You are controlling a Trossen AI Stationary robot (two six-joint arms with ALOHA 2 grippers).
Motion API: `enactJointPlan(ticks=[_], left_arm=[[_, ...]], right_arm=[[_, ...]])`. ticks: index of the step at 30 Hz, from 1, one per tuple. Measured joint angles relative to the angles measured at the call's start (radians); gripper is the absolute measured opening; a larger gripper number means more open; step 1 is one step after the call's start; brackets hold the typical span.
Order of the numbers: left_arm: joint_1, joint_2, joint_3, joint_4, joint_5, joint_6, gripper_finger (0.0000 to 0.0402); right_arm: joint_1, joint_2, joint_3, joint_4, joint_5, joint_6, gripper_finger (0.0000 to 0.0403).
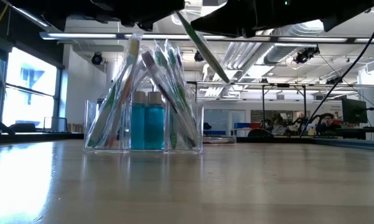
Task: Pick & Place toothbrushing station
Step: Put the green toothbrush into the transparent organizer
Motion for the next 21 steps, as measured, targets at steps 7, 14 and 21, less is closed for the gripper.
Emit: enactJointPlan(ticks=[7, 14, 21], left_arm=[[0.0, -0.054, 0.0, -0.054, 0.001, -0.031, 0.0008], [-0.033, -0.246, 0.043, -0.35, 0.036, -0.207, 0.0008], [-0.124, -0.374, 0.267, -1.005, -0.077, -0.412, 0.0008]], right_arm=[[0.077, -0.013, 0.0, 0.0, 0.232, -0.036, 0.0114], [0.169, -0.032, 0.0, -0.006, 0.418, -0.081, 0.0208], [0.213, -0.03, 0.0, -0.012, 0.442, -0.129, 0.0228]])
